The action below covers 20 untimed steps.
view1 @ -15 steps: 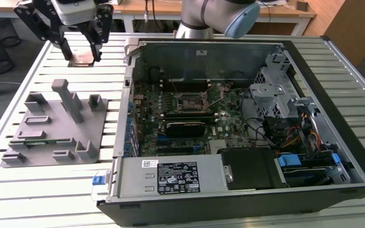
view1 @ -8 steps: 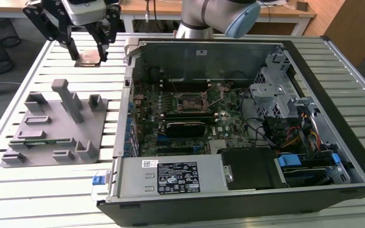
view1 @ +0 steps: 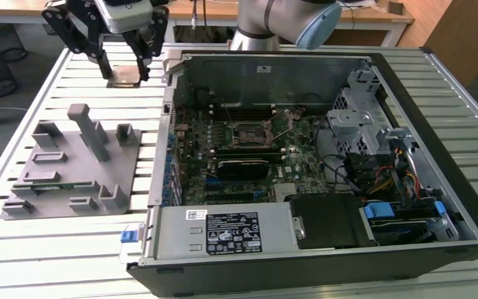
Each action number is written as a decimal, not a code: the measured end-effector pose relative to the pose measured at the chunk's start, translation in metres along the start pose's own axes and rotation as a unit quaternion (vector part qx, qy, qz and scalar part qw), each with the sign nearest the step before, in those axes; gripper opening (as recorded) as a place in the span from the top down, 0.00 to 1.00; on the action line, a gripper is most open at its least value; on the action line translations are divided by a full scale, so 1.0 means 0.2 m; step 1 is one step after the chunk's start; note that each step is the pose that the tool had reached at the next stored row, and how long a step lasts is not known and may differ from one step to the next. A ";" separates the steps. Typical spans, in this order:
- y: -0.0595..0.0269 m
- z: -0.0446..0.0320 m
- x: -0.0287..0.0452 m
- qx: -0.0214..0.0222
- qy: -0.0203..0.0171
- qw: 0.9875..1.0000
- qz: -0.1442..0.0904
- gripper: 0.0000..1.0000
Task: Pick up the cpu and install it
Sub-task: 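Pick up the cpu and move it towards the insertion slot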
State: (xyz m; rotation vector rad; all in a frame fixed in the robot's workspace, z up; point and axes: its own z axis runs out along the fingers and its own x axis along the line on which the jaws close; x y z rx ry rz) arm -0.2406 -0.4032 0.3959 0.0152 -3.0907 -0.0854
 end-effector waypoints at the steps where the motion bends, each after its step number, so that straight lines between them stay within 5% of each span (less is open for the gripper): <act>1: 0.000 0.000 -0.008 0.000 0.000 1.000 0.000 0.46; 20: -0.001 -0.002 -0.128 0.000 0.000 1.000 0.000 0.46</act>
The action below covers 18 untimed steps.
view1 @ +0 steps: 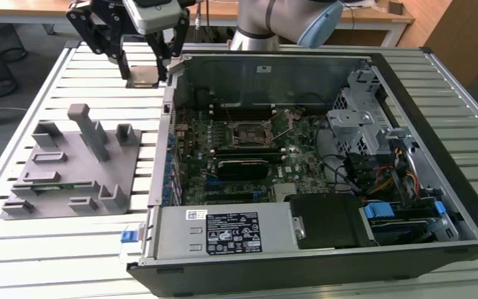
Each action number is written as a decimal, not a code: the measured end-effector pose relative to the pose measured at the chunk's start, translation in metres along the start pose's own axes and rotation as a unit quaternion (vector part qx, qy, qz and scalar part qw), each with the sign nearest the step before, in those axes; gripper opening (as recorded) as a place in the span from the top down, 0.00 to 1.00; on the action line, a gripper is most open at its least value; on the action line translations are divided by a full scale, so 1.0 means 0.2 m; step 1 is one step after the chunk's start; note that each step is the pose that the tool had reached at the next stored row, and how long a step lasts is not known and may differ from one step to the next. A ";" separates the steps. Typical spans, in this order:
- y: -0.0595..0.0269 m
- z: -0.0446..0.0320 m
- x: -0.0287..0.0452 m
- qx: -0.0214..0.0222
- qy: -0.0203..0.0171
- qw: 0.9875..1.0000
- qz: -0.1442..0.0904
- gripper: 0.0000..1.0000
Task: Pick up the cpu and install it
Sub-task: 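Pick up the cpu and move it towards the insertion slot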
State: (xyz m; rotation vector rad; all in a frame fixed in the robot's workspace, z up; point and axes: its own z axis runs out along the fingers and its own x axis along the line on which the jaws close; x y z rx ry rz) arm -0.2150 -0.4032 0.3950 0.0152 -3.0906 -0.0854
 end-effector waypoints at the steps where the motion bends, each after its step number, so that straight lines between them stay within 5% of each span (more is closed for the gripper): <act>1: 0.000 0.000 -0.003 0.000 0.000 1.000 0.000 0.46; 18: -0.001 -0.004 -0.098 0.000 0.000 1.000 0.000 0.46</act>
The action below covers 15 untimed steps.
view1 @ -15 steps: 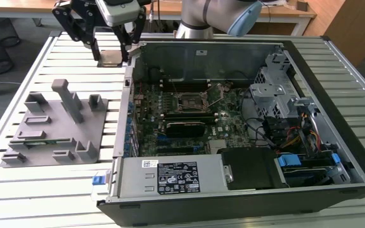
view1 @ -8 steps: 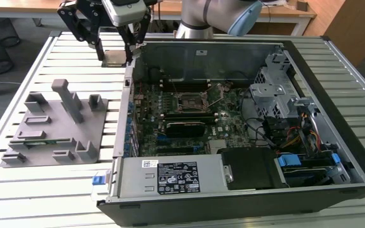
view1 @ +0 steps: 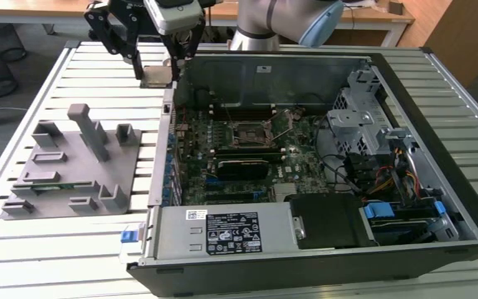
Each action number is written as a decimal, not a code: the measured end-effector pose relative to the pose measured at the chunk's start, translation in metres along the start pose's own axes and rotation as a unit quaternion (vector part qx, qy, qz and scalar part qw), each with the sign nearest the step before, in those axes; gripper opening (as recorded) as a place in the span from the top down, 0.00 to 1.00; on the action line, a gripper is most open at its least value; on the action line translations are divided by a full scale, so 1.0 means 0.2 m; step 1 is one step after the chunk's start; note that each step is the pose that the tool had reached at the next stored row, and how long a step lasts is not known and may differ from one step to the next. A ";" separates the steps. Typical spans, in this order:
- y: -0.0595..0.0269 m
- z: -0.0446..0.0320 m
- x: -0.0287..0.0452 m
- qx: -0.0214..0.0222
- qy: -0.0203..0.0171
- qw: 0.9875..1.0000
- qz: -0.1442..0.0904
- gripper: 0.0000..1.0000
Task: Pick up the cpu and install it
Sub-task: 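Pick up the cpu and move it towards the insertion slot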
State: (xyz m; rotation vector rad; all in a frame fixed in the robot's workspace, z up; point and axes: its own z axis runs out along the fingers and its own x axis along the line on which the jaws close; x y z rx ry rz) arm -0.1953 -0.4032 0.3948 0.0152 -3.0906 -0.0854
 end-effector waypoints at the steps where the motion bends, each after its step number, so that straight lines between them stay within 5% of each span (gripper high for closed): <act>1: 0.000 0.000 -0.007 0.000 0.000 1.000 0.000 0.46; 15: -0.001 -0.002 -0.099 0.000 0.000 1.000 0.000 0.46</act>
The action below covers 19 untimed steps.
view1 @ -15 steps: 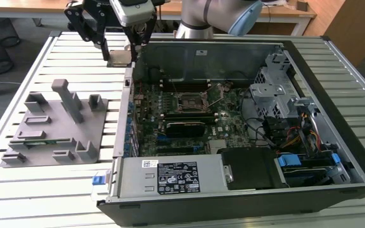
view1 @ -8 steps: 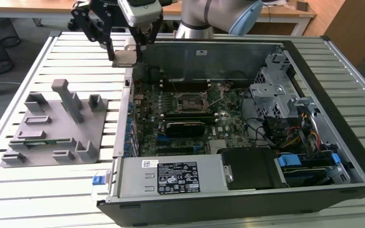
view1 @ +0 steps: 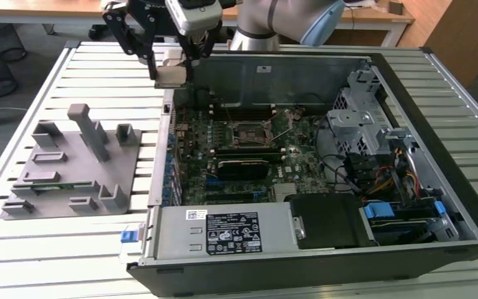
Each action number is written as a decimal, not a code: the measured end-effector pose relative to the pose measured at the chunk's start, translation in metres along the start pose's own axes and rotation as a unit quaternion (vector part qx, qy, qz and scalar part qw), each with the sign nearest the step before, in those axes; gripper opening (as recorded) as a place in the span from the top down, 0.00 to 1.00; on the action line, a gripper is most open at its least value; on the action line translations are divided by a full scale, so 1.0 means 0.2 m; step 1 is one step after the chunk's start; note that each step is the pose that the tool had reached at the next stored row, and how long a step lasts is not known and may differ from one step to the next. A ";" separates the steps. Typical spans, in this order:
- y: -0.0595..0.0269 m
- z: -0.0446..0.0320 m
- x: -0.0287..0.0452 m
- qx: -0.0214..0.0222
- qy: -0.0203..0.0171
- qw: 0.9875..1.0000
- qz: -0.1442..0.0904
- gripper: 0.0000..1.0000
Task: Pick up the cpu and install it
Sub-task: 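Pick up the cpu and move it towards the insertion slot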
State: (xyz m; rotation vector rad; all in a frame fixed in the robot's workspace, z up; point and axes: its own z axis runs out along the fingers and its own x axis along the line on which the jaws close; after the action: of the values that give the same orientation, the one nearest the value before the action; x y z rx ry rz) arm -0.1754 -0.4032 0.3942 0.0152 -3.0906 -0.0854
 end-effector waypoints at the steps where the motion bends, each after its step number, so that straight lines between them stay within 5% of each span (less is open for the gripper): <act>1: 0.000 0.000 -0.006 0.000 0.000 1.000 0.000 0.46; 19: 0.000 -0.003 -0.127 0.000 0.000 1.000 0.000 0.46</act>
State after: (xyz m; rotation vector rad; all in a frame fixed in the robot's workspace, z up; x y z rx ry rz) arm -0.1501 -0.4029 0.3935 0.0153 -3.0906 -0.0855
